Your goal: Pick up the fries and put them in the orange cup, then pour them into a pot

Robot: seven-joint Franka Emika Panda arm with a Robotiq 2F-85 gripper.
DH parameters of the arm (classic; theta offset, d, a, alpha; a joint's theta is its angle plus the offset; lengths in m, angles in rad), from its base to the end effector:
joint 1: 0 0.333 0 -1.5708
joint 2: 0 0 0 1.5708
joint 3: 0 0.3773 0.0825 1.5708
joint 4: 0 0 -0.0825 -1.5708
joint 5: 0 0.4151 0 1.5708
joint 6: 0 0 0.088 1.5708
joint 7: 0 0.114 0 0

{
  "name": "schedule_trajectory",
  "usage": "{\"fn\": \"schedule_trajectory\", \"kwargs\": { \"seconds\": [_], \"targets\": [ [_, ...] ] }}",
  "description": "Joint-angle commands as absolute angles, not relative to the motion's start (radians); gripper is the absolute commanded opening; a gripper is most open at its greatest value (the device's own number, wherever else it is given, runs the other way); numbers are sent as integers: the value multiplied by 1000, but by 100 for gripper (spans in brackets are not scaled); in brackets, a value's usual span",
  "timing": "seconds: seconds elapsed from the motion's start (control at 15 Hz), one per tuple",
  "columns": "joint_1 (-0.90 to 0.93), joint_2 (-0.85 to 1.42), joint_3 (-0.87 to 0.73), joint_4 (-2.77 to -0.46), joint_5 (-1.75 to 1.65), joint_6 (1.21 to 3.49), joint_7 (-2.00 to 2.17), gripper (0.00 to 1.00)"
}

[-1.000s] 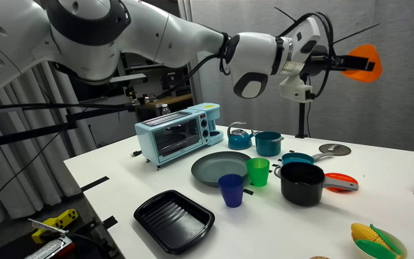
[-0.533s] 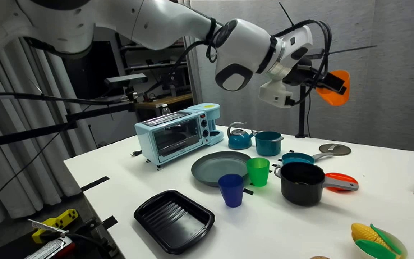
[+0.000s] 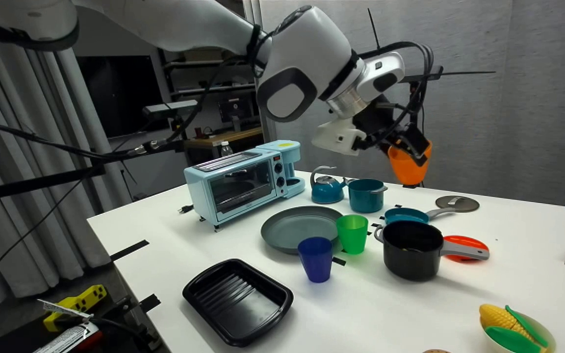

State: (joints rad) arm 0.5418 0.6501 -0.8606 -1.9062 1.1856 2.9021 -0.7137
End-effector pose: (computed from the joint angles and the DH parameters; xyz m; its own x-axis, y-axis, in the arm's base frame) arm 0.6728 -0.1966 0.3436 0.7072 -0.3120 0.6344 -0.4150 -0.9097 0.0153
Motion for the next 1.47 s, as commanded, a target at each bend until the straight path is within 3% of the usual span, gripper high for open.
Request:
{"fn": "schedule_trajectory", "kwargs": {
  "seconds": [0.0, 0.4, 0.67, 0.73, 0.8, 0.93, 1.0, 1.4],
  "targets": [
    [788, 475, -1083, -2158, 943, 2766, -613, 56],
    [1195, 450, -1447, -2407, 779, 2777, -511, 56],
    [1315, 479, -1512, -2512, 851, 2833, -525, 56],
    [1306, 370, -1490, -2552, 690, 2939, -412, 56],
    [1335, 473, -1505, -2554, 838, 2913, -501, 56],
    [1338, 463, -1484, -2589, 848, 2986, -479, 56],
    [1240, 340, -1348, -2598, 701, 3078, -361, 56],
    [869, 322, -1042, -2622, 395, 3186, -126, 56]
  ]
}}
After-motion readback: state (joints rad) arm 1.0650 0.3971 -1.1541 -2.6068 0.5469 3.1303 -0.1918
